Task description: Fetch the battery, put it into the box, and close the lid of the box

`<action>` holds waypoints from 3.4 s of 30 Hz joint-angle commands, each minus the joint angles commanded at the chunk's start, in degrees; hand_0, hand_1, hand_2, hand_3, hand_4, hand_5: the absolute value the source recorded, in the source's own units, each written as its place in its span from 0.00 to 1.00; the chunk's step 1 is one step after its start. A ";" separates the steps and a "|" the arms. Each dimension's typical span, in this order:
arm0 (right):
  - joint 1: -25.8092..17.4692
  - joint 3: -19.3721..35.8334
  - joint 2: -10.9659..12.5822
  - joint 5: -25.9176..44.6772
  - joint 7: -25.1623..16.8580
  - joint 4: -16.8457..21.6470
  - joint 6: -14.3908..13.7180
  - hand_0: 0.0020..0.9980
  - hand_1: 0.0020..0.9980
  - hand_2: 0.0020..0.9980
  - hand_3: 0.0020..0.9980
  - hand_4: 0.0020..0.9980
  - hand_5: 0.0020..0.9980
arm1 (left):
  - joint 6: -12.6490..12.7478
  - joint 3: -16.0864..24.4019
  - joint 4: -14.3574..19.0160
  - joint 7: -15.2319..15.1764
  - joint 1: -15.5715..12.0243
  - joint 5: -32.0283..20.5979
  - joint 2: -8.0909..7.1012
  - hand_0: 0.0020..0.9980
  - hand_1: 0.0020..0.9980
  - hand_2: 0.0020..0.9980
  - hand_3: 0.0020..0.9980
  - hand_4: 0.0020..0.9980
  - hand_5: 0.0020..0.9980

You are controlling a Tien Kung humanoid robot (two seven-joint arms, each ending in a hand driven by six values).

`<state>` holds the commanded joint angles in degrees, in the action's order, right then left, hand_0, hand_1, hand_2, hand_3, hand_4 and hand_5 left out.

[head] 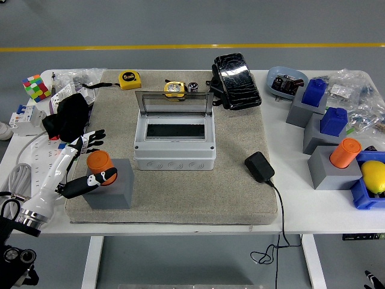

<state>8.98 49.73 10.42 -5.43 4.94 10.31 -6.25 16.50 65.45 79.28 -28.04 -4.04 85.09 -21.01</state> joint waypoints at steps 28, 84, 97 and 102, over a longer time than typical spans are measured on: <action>0.56 -1.50 0.06 0.98 0.06 0.00 -0.38 0.63 0.65 0.65 0.55 0.93 0.48 | 0.57 -3.69 -4.62 -0.16 6.65 -2.08 2.62 0.49 0.54 0.57 0.60 0.98 0.00; 0.30 -0.78 -0.08 0.85 0.17 0.00 -0.36 0.63 0.64 0.64 0.55 0.93 0.47 | -2.28 -4.90 -3.70 -1.71 6.40 -11.35 3.27 0.16 0.19 0.34 0.46 0.96 0.00; 0.33 -0.66 -0.20 0.87 0.12 0.00 -0.44 0.62 0.64 0.64 0.55 0.92 0.47 | -2.33 -5.85 -3.98 -3.64 6.67 -12.72 3.50 0.15 0.15 0.27 0.46 0.97 0.00; 0.35 -0.66 -0.21 0.90 0.12 0.00 -0.44 0.63 0.64 0.64 0.55 0.92 0.47 | -2.17 -5.46 -3.34 -4.16 6.90 -12.88 3.44 0.14 0.14 0.26 0.45 0.97 0.00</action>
<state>9.33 49.06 10.22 -4.53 5.06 10.31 -6.70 14.33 59.99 75.94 -32.20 2.86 72.21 -17.57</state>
